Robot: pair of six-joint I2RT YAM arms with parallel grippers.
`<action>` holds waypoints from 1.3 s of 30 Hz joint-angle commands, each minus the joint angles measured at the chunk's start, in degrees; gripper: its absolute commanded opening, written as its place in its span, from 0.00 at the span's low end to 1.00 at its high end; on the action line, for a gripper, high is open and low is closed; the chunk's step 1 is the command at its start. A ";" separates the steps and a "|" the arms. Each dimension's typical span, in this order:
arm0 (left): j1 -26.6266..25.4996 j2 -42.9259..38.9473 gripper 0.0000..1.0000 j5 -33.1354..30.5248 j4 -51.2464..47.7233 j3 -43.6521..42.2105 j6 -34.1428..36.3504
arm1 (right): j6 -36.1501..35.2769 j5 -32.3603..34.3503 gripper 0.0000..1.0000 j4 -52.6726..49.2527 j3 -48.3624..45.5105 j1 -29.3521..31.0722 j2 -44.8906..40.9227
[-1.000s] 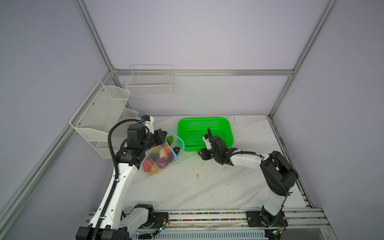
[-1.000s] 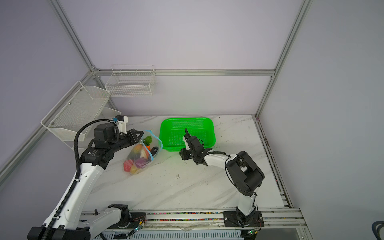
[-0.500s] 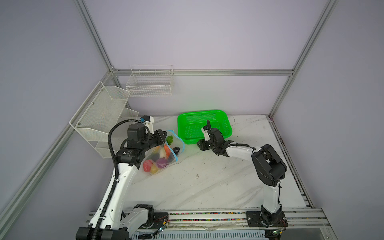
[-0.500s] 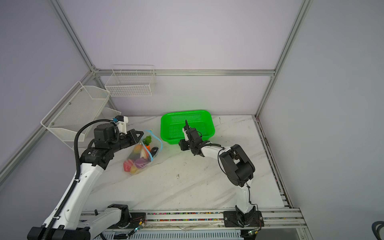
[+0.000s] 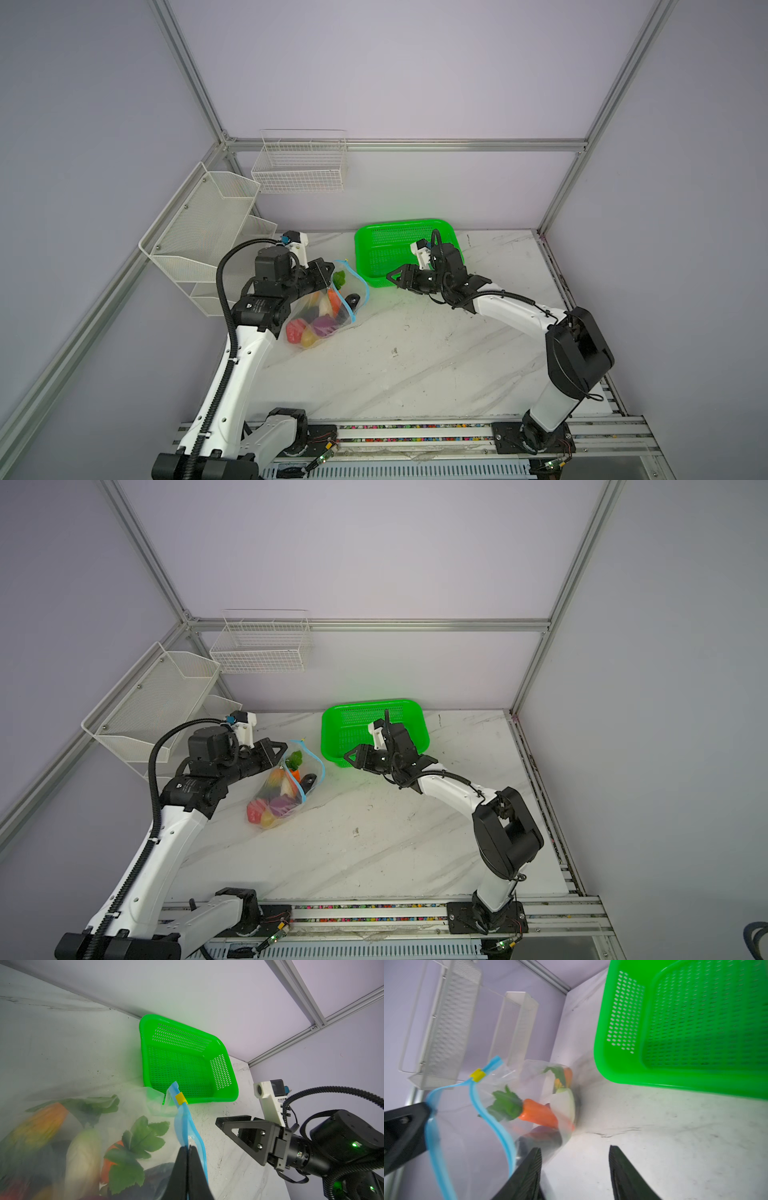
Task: Place the food in the zip-top bag and seal the zipper
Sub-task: 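Move the right gripper to the bag zipper and pinch its edge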
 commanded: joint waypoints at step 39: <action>-0.15 -1.82 0.00 0.13 -0.21 8.82 1.19 | -0.19 -4.90 0.00 -5.35 23.62 8.05 9.04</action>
